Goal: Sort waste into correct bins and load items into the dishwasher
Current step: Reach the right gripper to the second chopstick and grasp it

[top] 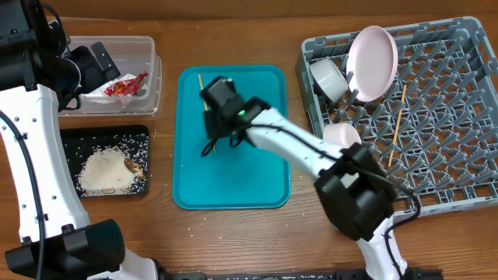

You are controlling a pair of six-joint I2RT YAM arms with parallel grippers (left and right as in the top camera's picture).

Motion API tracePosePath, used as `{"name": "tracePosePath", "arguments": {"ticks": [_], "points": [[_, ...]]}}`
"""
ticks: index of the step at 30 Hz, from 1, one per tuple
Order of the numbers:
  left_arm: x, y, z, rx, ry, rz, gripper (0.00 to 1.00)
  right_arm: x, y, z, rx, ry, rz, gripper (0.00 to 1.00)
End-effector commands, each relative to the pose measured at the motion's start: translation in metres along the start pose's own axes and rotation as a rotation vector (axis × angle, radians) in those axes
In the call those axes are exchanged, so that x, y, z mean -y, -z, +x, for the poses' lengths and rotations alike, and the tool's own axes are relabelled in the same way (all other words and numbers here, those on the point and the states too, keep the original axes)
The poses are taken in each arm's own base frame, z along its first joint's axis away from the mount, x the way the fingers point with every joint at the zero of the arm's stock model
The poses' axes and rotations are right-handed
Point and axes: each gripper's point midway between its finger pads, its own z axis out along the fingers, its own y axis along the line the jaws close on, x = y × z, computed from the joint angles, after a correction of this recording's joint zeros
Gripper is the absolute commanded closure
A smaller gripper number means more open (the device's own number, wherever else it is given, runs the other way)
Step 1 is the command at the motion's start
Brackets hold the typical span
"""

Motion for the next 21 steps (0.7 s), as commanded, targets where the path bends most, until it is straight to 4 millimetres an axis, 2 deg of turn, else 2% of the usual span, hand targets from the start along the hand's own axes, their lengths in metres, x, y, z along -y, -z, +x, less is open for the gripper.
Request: {"name": "tracePosePath", "arguments": {"ticks": [1, 7, 10, 14, 16, 21], "points": [[0.002, 0.006, -0.005, 0.021, -0.01, 0.012, 0.0, -0.01, -0.016, 0.005, 0.06, 0.074, 0.072, 0.42], [0.002, 0.006, -0.005, 0.021, -0.01, 0.012, 0.0, -0.007, -0.045, 0.023, 0.028, 0.093, 0.103, 0.42], [0.002, 0.006, -0.005, 0.021, -0.01, 0.012, 0.0, -0.004, -0.051, 0.028, 0.013, 0.093, 0.111, 0.43], [0.002, 0.006, -0.005, 0.021, -0.01, 0.012, 0.0, -0.003, -0.052, 0.03, 0.007, 0.094, 0.111, 0.59], [0.002, 0.006, -0.005, 0.021, -0.01, 0.012, 0.0, -0.002, -0.051, 0.037, -0.025, 0.096, 0.109, 0.67], [0.002, 0.006, -0.005, 0.021, -0.01, 0.012, 0.0, 0.007, -0.047, 0.07, -0.177, 0.04, 0.12, 0.8]]}}
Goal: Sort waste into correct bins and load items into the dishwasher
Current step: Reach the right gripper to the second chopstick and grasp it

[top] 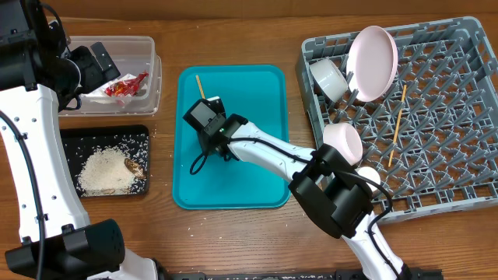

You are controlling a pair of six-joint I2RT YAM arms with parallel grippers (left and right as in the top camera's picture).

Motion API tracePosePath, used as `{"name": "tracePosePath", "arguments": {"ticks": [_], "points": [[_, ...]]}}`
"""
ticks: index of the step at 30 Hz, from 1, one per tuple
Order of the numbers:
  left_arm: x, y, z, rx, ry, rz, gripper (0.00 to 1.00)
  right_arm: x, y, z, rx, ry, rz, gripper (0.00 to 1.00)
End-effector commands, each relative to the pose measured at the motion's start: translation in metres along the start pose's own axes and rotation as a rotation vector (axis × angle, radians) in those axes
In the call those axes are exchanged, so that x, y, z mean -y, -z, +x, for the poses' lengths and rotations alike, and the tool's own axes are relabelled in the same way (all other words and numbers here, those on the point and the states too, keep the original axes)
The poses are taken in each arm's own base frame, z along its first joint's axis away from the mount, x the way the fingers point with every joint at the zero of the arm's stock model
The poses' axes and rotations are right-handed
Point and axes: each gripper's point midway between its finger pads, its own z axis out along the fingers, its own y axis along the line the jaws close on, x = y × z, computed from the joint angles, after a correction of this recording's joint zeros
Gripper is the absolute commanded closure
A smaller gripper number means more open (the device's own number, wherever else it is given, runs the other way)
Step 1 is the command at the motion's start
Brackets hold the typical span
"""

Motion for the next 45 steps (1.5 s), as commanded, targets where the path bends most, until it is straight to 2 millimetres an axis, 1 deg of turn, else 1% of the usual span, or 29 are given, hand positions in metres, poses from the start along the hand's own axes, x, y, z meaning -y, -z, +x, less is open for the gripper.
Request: {"name": "tracePosePath", "arguments": {"ticks": [1, 3, 4, 5, 9, 12, 14, 16, 18, 21, 22, 23, 25, 27, 29, 31, 32, 33, 36, 37, 38, 42, 43, 45], "points": [[0.002, 0.006, -0.005, 0.021, -0.01, 0.012, 0.0, 0.004, -0.009, 0.036, -0.154, -0.042, -0.017, 0.82], [0.002, 0.006, -0.005, 0.021, -0.01, 0.012, 0.0, 0.007, -0.007, 0.045, -0.201, -0.054, -0.021, 0.86], [0.002, 0.006, -0.005, 0.021, -0.01, 0.012, 0.0, 0.01, -0.007, 0.048, -0.217, -0.071, -0.012, 0.92], [0.002, 0.006, -0.005, 0.021, -0.01, 0.012, 0.0, 0.013, -0.006, 0.053, -0.243, -0.08, -0.007, 0.96], [0.002, 0.006, -0.005, 0.021, -0.01, 0.012, 0.0, 0.018, -0.003, 0.063, -0.304, -0.094, -0.015, 0.96], [0.002, 0.006, -0.005, 0.021, -0.01, 0.012, 0.0, 0.023, 0.004, 0.07, -0.37, -0.114, -0.025, 0.96], [0.002, 0.006, -0.005, 0.021, -0.01, 0.012, 0.0, 0.028, 0.012, 0.072, -0.407, -0.126, -0.018, 0.96], [0.002, 0.006, -0.005, 0.021, -0.01, 0.012, 0.0, 0.033, 0.024, 0.071, -0.428, -0.125, -0.005, 0.96], [0.002, 0.006, -0.005, 0.021, -0.01, 0.012, 0.0, 0.035, 0.039, 0.062, -0.415, -0.126, -0.007, 0.96], [0.002, 0.006, -0.005, 0.021, -0.01, 0.012, 0.0, 0.036, 0.072, 0.037, -0.34, -0.129, -0.023, 0.96], [0.002, 0.006, -0.005, 0.021, -0.01, 0.012, 0.0, 0.039, 0.101, 0.016, -0.266, -0.135, -0.029, 0.96], [0.002, 0.006, -0.005, 0.021, -0.01, 0.012, 0.0, 0.043, 0.118, 0.005, -0.222, -0.14, -0.029, 0.96], [0.002, 0.006, -0.005, 0.021, -0.01, 0.012, 0.0, 0.052, 0.148, -0.012, -0.15, -0.152, -0.023, 0.96], [0.002, 0.006, -0.005, 0.021, -0.01, 0.012, 0.0, 0.063, 0.173, -0.024, -0.088, -0.17, -0.02, 0.96], [0.002, 0.006, -0.005, 0.021, -0.01, 0.012, 0.0, 0.073, 0.194, -0.035, -0.033, -0.192, -0.026, 0.96], [0.002, 0.006, -0.005, 0.021, -0.01, 0.012, 0.0, 0.077, 0.203, -0.044, 0.008, -0.185, -0.043, 0.96], [0.002, 0.006, -0.005, 0.021, -0.01, 0.012, 0.0, 0.077, 0.203, -0.05, 0.028, -0.164, -0.053, 0.96], [0.002, 0.006, -0.005, 0.021, -0.01, 0.012, 0.0, 0.076, 0.202, -0.054, 0.043, -0.151, -0.061, 0.93], [0.002, 0.006, -0.005, 0.021, -0.01, 0.012, 0.0, 0.057, 0.183, -0.062, 0.058, -0.059, -0.131, 0.6], [0.002, 0.006, -0.005, 0.021, -0.01, 0.012, 0.0, 0.046, 0.162, -0.061, 0.042, -0.031, -0.148, 0.5], [0.002, 0.006, -0.005, 0.021, -0.01, 0.012, 0.0, 0.04, 0.148, -0.059, 0.03, -0.019, -0.147, 0.47], [0.002, 0.006, -0.005, 0.021, -0.01, 0.012, 0.0, 0.023, 0.09, -0.041, -0.042, 0.022, -0.129, 0.47], [0.002, 0.006, -0.005, 0.021, -0.01, 0.012, 0.0, 0.021, 0.077, -0.034, -0.065, 0.034, -0.119, 0.47], [0.002, 0.006, -0.005, 0.021, -0.01, 0.012, 0.0, 0.024, 0.057, -0.024, -0.097, 0.043, -0.084, 0.48]]}}
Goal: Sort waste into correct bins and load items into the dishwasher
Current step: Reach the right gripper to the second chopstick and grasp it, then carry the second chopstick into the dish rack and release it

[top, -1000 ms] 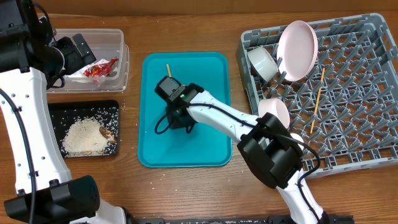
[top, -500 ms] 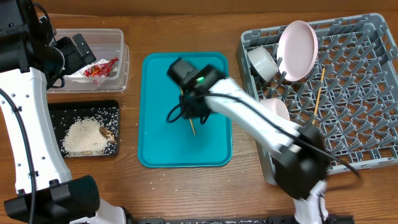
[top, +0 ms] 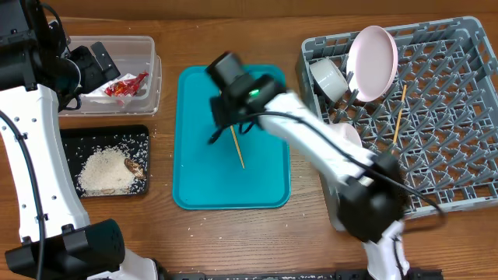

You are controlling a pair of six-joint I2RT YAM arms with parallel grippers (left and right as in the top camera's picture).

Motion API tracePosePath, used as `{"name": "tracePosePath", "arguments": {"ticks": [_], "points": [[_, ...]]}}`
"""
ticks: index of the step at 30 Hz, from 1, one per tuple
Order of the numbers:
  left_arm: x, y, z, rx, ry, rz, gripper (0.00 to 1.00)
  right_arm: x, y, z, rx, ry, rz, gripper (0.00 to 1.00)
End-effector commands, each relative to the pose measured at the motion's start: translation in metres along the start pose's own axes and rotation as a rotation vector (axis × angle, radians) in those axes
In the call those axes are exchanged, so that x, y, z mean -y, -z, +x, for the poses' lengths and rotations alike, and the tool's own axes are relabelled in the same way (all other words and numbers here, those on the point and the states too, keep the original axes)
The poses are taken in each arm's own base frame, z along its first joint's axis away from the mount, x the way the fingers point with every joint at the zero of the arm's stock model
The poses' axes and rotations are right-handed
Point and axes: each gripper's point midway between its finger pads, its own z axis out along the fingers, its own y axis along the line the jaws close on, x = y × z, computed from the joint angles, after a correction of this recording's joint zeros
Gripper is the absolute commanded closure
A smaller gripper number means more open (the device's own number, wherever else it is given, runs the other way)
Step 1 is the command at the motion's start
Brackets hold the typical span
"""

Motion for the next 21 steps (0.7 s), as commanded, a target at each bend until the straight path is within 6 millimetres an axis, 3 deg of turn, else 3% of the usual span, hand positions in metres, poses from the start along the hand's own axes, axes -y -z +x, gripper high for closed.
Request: {"name": "tracePosePath", "arguments": {"ticks": [1, 9, 13, 18, 21], "points": [[0.002, 0.006, -0.005, 0.021, -0.01, 0.012, 0.0, 0.006, -0.035, 0.02, -0.068, 0.04, 0.053, 0.47], [0.002, 0.006, -0.005, 0.021, -0.01, 0.012, 0.0, 0.026, -0.088, 0.049, -0.166, 0.062, 0.133, 0.51], [0.002, 0.006, -0.005, 0.021, -0.01, 0.012, 0.0, 0.028, -0.094, 0.055, -0.188, 0.066, 0.141, 0.6], [0.002, 0.006, -0.005, 0.021, -0.01, 0.012, 0.0, 0.025, -0.092, 0.064, -0.225, 0.064, 0.128, 0.86], [0.002, 0.006, -0.005, 0.021, -0.01, 0.012, 0.0, 0.026, -0.09, 0.07, -0.251, 0.063, 0.131, 0.92]]}}
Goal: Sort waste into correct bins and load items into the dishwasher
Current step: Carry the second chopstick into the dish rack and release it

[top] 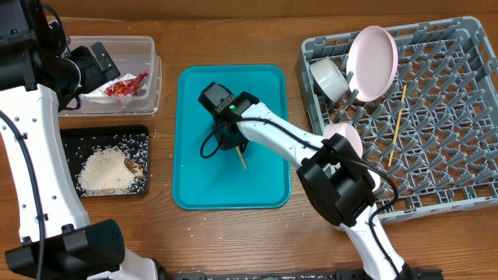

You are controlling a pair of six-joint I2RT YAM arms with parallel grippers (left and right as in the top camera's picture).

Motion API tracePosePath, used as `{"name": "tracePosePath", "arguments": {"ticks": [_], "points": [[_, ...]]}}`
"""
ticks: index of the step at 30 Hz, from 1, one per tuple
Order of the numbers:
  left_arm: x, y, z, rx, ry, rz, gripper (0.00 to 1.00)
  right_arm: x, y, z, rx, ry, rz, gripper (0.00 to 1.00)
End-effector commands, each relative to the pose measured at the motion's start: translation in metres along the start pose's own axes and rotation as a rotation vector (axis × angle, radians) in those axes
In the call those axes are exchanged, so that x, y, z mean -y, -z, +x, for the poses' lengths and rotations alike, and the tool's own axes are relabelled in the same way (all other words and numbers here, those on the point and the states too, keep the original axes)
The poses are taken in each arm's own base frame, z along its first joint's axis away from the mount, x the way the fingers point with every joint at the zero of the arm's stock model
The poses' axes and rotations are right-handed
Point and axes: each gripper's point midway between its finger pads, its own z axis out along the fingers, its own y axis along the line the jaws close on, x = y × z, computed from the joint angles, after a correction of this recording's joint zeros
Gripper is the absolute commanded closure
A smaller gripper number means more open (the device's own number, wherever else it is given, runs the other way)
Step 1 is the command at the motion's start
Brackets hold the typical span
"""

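On the teal tray (pixel 264 85) a wooden chopstick (pixel 241 158) pokes out from under my right gripper (pixel 233 141), which reaches in from the right and sits low over the tray's middle. Its fingers are hidden beneath the wrist, so their state and any hold on the chopstick do not show. The grey dish rack (pixel 443 124) at the right carries a pink plate (pixel 372 53), a white cup (pixel 328 78), a pink bowl (pixel 342 140) and another chopstick (pixel 397 128). My left gripper (pixel 92 64) hangs over the clear bin (pixel 148 74) at the upper left.
The clear bin holds a red wrapper (pixel 124 85) and white paper. A black tray (pixel 140 136) with rice and food scraps lies below it. A few rice grains are scattered on the wooden table (pixel 233 233).
My right gripper was high over the tray's upper middle and is now lower, covering the chopstick's upper part. The chopstick's lower tip is in the same spot. The left arm is unchanged.
The chopstick first lay at the tray's upper left with my right gripper beside it, then the gripper stood just below it. Later the chopstick was at the tray's middle under the raised gripper. Now the gripper sits low over it.
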Motion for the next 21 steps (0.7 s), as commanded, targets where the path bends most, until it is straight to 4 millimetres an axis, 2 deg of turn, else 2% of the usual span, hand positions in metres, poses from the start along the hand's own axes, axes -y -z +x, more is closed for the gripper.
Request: {"name": "tracePosePath", "arguments": {"ticks": [1, 5, 7, 11, 14, 16, 17, 19, 20, 21], "points": [[0.002, 0.006, -0.005, 0.021, -0.01, 0.012, 0.0, -0.001, -0.02, 0.016, -0.075, 0.005, 0.0, 0.92], [0.002, 0.006, -0.005, 0.021, -0.01, 0.012, 0.0, 0.002, -0.01, 0.013, -0.082, -0.01, 0.005, 0.96], [0.002, 0.006, -0.005, 0.021, -0.01, 0.012, 0.0, 0.002, 0.008, 0.004, -0.065, -0.015, -0.001, 0.96], [0.002, 0.006, -0.005, 0.021, -0.01, 0.012, 0.0, 0.009, 0.077, -0.031, 0.036, -0.041, -0.029, 0.96], [0.002, 0.006, -0.005, 0.021, -0.01, 0.012, 0.0, 0.024, 0.136, -0.05, 0.124, -0.076, -0.039, 0.96], [0.002, 0.006, -0.005, 0.021, -0.01, 0.012, 0.0, 0.044, 0.179, -0.055, 0.182, -0.11, -0.026, 0.96], [0.002, 0.006, -0.005, 0.021, -0.01, 0.012, 0.0, 0.053, 0.191, -0.055, 0.197, -0.124, -0.018, 0.96], [0.002, 0.006, -0.005, 0.021, -0.01, 0.012, 0.0, 0.087, 0.225, -0.052, 0.24, -0.211, 0.023, 0.96], [0.002, 0.006, -0.005, 0.021, -0.01, 0.012, 0.0, 0.102, 0.235, -0.049, 0.252, -0.251, 0.041, 0.96], [0.002, 0.006, -0.005, 0.021, -0.01, 0.012, 0.0, 0.126, 0.25, -0.044, 0.263, -0.308, 0.07, 0.96]]}}
